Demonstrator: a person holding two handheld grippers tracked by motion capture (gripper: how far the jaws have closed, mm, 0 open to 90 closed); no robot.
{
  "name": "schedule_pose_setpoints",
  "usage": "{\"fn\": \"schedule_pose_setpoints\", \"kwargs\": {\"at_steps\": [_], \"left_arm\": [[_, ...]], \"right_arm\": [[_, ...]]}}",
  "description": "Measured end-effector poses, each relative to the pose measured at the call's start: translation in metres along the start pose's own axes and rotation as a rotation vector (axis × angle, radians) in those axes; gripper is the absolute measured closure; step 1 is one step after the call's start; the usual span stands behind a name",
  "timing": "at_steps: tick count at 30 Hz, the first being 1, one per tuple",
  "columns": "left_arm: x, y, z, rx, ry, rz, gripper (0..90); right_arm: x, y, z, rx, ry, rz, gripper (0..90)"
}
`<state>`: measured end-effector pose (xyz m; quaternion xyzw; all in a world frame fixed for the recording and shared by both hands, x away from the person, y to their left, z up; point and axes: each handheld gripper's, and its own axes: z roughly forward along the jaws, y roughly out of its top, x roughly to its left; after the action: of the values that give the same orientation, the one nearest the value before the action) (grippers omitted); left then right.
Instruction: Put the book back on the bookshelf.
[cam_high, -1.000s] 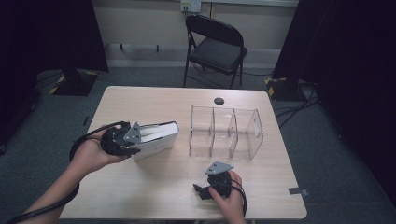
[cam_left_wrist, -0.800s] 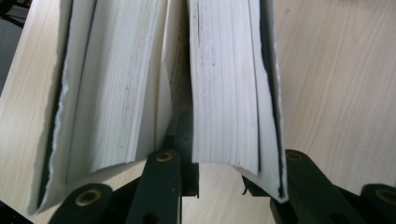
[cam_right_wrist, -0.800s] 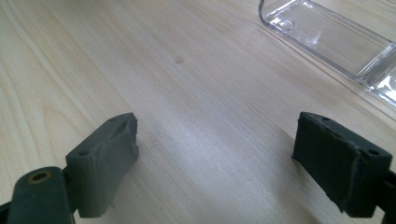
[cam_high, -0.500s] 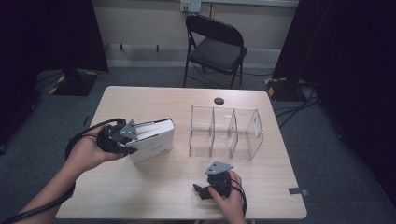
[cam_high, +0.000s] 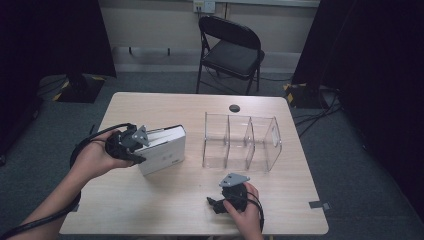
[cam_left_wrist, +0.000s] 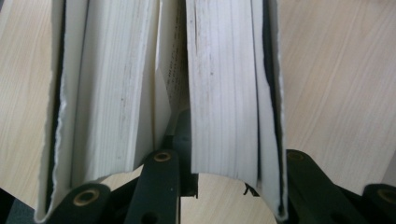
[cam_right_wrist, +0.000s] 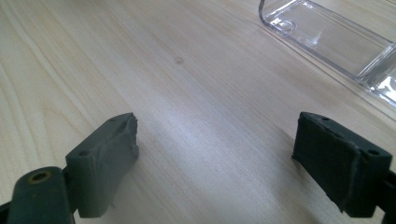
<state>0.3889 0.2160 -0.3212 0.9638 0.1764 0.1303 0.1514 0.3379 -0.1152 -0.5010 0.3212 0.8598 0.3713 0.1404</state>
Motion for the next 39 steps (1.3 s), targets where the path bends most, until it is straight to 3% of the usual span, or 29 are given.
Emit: {"fn": "schedule_pose_setpoints", "kwargs": {"at_steps": [7,12,20,22,29,31,39], "left_arm": [[0.001,0.003,0.000,0.024,-0.001,-0.002,70.2],[0.005,0.000,0.001,0.001,0.011,-0.022,69.0],[0.006,0.002,0.000,0.003,0.046,-0.011,65.9],[0.006,0.003,-0.001,-0.016,0.054,-0.029,64.4],[0.006,0.008,0.002,-0.007,0.067,-0.031,63.8],[0.007,0.009,0.000,0.000,0.010,-0.046,69.0],[-0.008,0.011,0.000,0.011,0.024,0.006,71.5]], "right_arm": [[0.000,0.000,0.000,0.000,0.003,0.001,12.4],[0.000,0.000,0.000,0.000,0.001,0.001,12.4],[0.000,0.000,0.000,0.000,0.001,0.001,12.4],[0.000,0.000,0.000,0.000,0.001,0.001,12.4],[0.000,0.000,0.000,0.001,0.002,0.000,12.4],[0.000,0.000,0.000,0.001,0.002,0.001,12.4],[0.000,0.000,0.000,0.000,0.001,0.001,12.4]]}}
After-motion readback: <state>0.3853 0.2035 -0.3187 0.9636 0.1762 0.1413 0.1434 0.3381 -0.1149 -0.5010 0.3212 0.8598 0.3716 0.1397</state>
